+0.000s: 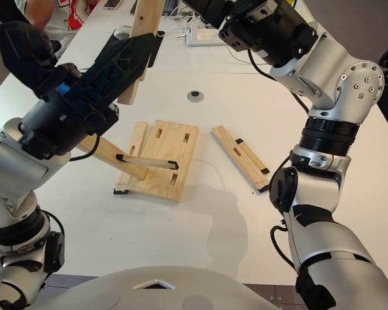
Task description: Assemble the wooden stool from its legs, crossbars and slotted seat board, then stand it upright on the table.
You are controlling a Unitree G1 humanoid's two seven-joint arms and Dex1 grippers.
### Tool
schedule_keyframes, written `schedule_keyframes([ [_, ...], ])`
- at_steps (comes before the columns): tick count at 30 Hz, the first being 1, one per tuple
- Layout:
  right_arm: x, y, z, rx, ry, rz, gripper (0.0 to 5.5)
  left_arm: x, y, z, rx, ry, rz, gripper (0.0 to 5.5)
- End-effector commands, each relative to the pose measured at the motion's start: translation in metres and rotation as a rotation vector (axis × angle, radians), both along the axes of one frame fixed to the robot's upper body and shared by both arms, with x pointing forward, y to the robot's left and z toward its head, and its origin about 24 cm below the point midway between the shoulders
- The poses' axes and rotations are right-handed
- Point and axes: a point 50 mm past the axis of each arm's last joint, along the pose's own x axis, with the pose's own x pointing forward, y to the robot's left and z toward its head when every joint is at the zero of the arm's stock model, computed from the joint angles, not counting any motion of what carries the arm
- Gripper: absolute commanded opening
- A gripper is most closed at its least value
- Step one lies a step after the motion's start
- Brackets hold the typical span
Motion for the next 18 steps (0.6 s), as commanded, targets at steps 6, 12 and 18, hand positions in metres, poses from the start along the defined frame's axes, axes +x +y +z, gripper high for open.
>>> schedule_keyframes([
  [6,-0.001,0.000,0.010,-0.011,-0.017,0.036,5.40,-0.003,0.003,-0.003,-0.013,-0.001,-0.025,2.08],
  [12,-0.003,0.005,0.012,-0.026,-0.031,0.054,5.40,-0.002,0.000,-0.008,0.026,0.001,-0.021,2.08],
  [18,-0.004,0.007,0.010,-0.037,-0.027,0.064,4.44,-0.001,0.000,-0.009,0.035,-0.001,-0.021,2.08],
])
